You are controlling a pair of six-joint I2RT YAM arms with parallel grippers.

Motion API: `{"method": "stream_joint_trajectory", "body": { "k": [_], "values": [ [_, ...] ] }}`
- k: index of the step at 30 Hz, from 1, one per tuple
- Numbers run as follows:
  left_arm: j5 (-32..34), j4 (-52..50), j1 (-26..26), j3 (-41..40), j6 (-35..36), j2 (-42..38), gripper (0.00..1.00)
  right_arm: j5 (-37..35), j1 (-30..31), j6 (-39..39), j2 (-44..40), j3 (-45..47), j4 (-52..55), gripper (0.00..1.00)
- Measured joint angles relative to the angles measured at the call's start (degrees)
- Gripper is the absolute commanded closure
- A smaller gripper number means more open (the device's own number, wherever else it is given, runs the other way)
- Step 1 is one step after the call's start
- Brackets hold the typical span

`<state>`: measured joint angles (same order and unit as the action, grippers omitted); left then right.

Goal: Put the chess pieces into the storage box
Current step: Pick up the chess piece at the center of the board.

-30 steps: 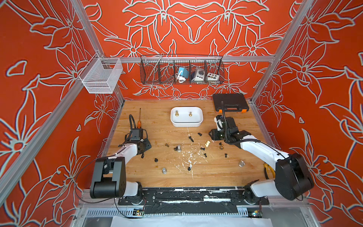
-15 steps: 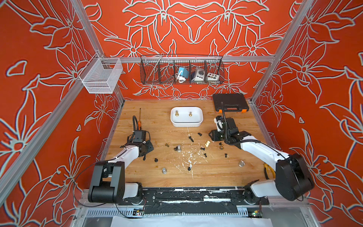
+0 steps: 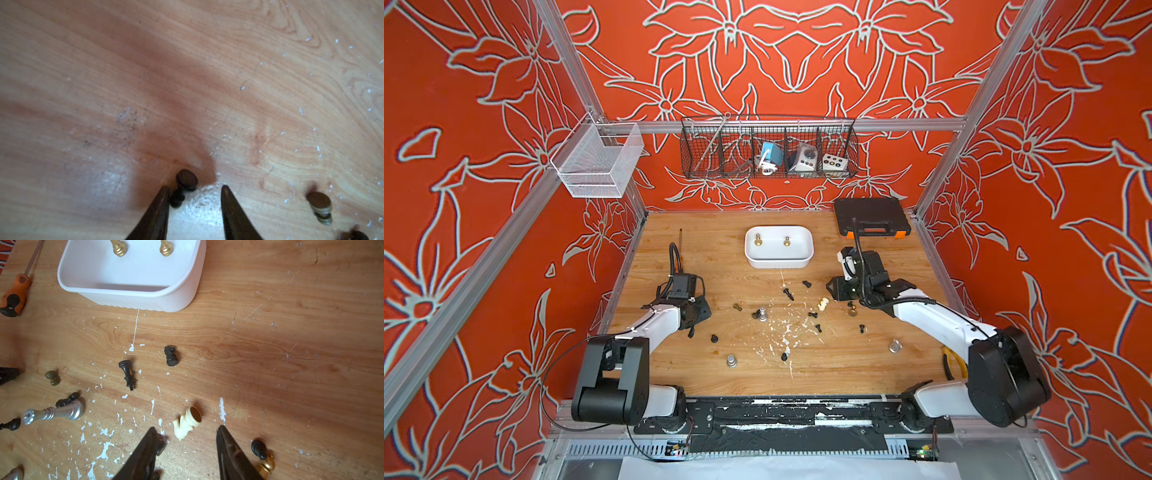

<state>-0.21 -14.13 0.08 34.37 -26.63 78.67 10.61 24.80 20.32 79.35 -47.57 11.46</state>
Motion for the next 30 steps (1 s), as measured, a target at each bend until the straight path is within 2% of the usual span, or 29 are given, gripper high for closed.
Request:
{"method": "stream_joint_trajectory", "body": {
  "k": [9,30],
  "values": [
    [1.62,-0.28,0.0,3.17,2.34,3.72,0.65,-0.04,0.0,0.07,-0.46,0.9,-0.13,0.51],
    [4.5,-1.97,0.74,4.59,6.73,5.2,0.74,-0.09,0.0,0.46,-1.44,1.53,-0.37,0.51]
  ]
}}
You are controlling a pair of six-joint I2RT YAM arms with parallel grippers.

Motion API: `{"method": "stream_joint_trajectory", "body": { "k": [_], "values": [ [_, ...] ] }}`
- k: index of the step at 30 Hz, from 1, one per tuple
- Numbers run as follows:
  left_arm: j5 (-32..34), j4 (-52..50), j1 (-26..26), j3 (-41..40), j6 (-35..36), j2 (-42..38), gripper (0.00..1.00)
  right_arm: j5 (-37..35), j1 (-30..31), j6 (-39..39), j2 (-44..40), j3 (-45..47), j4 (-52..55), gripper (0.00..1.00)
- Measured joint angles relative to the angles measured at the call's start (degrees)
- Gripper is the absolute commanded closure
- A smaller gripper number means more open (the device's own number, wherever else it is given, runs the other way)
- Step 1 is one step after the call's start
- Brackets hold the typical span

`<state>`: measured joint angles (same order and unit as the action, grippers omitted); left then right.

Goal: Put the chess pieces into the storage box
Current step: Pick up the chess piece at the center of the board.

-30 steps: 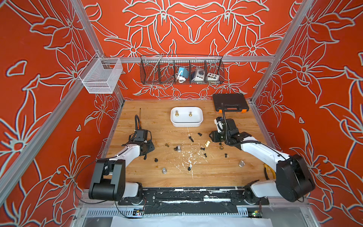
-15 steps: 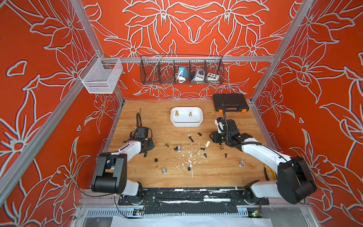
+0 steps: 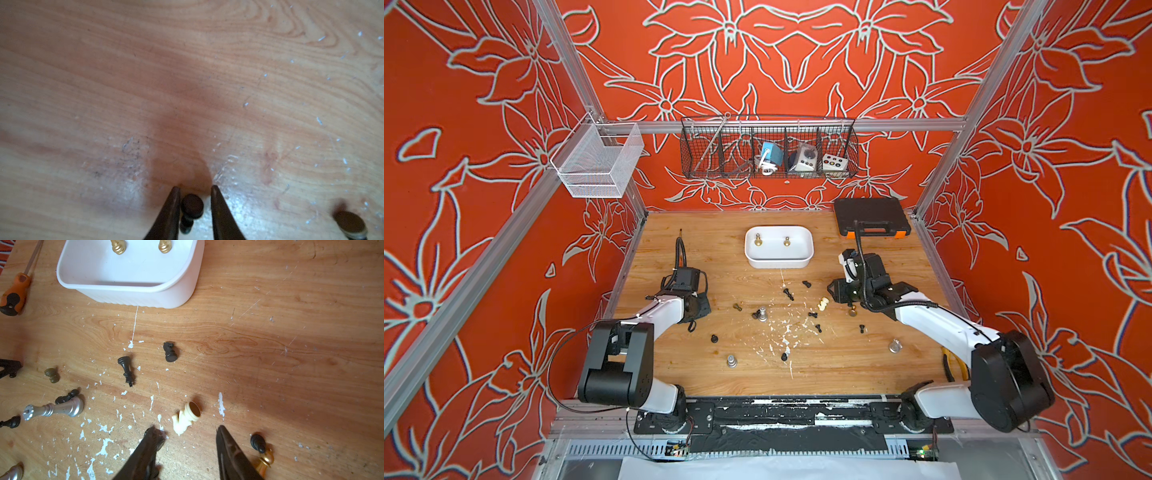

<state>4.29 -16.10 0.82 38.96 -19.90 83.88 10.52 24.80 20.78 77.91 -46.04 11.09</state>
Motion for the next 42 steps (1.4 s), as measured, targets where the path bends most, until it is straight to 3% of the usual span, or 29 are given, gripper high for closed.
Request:
{"method": "stream_joint_trajectory", "body": {
  "k": [28,42],
  "values": [
    [2.29,-0.81,1.51,1.11,1.99,1.29,0.84,-0.55,0.0,-0.02,-0.09,0.0,0.02,0.51],
    [-1.66,-2.82,2.21,3.37,0.66,0.94,0.85,-0.61,0.0,0.0,-0.44,0.0,0.02,0.51]
  ]
}}
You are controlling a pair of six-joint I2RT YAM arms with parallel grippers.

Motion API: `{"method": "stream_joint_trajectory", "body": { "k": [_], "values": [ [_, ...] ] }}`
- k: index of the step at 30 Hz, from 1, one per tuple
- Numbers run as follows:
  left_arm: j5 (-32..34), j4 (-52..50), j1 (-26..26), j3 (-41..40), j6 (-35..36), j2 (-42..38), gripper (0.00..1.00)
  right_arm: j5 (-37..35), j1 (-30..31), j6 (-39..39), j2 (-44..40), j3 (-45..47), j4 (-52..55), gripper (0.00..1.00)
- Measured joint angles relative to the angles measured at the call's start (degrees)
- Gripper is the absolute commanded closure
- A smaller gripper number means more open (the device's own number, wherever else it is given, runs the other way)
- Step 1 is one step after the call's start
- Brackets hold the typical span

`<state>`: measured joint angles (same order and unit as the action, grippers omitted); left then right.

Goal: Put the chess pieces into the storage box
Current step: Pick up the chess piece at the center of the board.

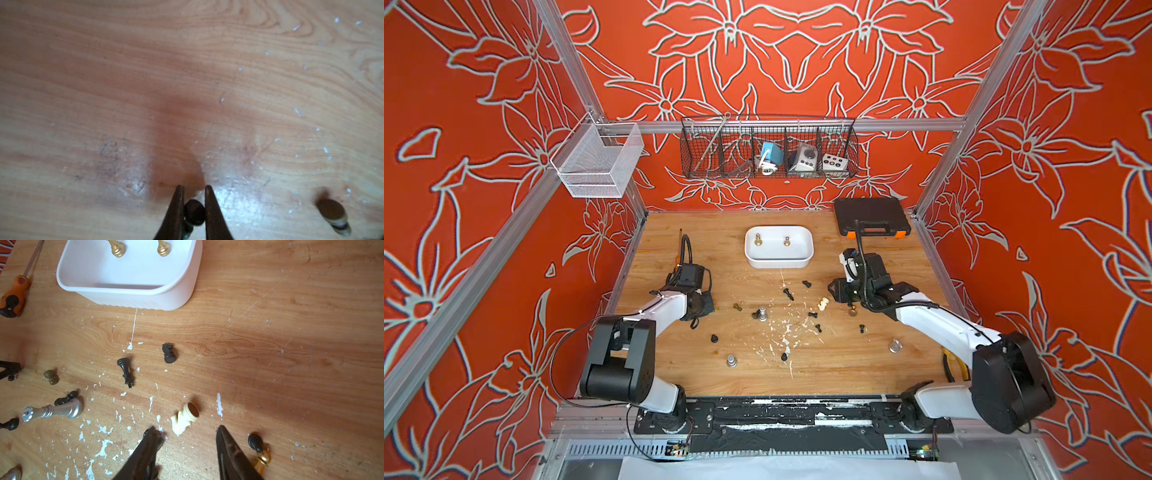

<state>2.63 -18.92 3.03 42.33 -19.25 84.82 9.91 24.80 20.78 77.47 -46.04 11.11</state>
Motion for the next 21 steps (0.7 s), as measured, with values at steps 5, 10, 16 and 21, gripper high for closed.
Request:
{"method": "stream_joint_trajectory", "body": {
  "k": [5,10,16,21],
  "values": [
    [-1.68,-0.37,1.64,3.93,-0.72,-0.11,0.85,-0.04,0.0,0.0,-0.02,0.0,0.04,0.51],
    [-3.43,-0.33,4.22,9.07,-2.05,0.0,0.85,-0.63,0.0,0.0,-0.13,0.0,0.04,0.51],
    [-5.51,0.72,8.11,19.08,-4.22,4.5,0.85,-1.16,0.0,-0.02,-0.74,0.0,0.15,0.51],
    [-7.08,2.34,11.54,27.45,-5.49,11.17,0.85,-1.53,0.0,-0.04,-0.79,-0.02,0.85,0.51]
  ]
}}
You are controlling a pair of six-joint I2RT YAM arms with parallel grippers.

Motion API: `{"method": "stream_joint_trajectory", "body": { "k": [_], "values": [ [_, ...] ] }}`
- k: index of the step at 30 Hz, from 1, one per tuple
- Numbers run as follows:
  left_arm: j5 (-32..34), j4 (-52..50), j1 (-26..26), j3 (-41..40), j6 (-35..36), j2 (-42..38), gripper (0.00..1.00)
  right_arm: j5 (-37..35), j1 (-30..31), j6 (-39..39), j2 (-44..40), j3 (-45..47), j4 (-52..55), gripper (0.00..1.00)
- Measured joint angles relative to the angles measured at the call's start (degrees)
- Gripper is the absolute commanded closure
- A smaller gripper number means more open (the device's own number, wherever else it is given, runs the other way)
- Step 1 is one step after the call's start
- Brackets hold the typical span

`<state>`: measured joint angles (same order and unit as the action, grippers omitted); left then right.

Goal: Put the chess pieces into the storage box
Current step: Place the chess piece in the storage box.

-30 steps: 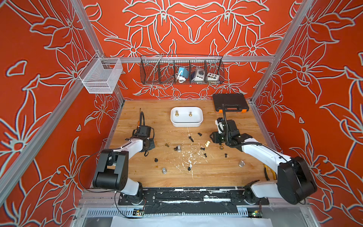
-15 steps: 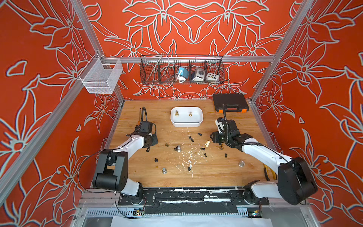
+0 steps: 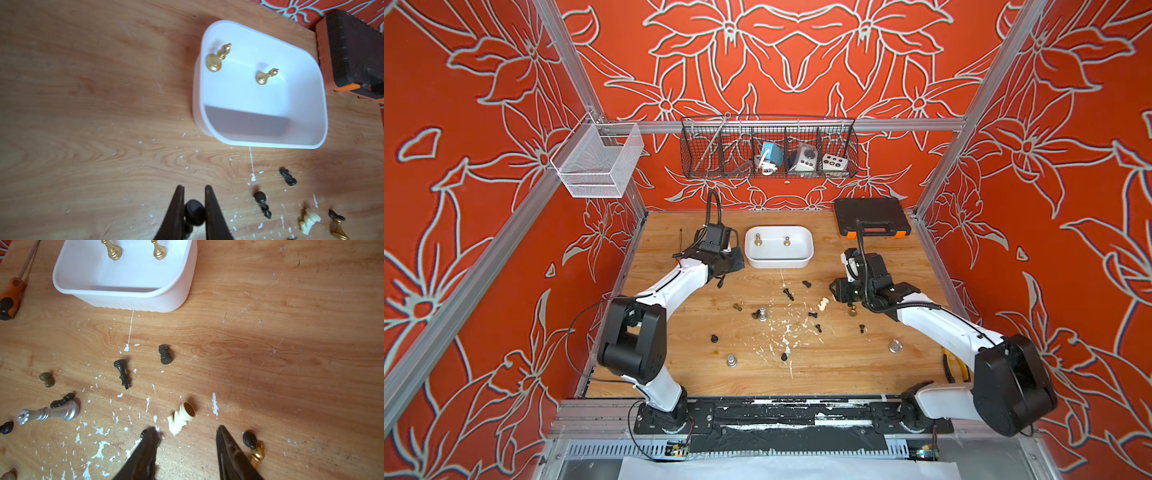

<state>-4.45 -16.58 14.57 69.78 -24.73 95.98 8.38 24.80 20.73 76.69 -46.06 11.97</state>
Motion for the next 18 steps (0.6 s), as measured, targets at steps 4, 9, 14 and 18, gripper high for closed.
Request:
{"method": "stream_joint_trajectory", "body": {
  "k": [4,9,14,18],
  "values": [
    [-1.27,1.09,1.99,6.64,-0.57,6.4,0.85,-0.63,0.0,-0.04,-0.13,0.0,1.14,0.51],
    [-2.21,1.33,3.58,15.23,-0.68,14.51,0.85,-1.09,-0.02,-0.04,-0.5,0.0,2.54,0.51],
    [-3.15,1.22,4.68,24.06,-0.59,21.99,0.85,-1.33,-0.02,-0.04,-0.63,-0.13,3.08,0.51],
    [-3.8,1.14,5.44,28.65,-0.55,26.18,0.85,-1.55,-0.02,0.0,-0.63,-0.39,3.32,0.51]
  ]
}}
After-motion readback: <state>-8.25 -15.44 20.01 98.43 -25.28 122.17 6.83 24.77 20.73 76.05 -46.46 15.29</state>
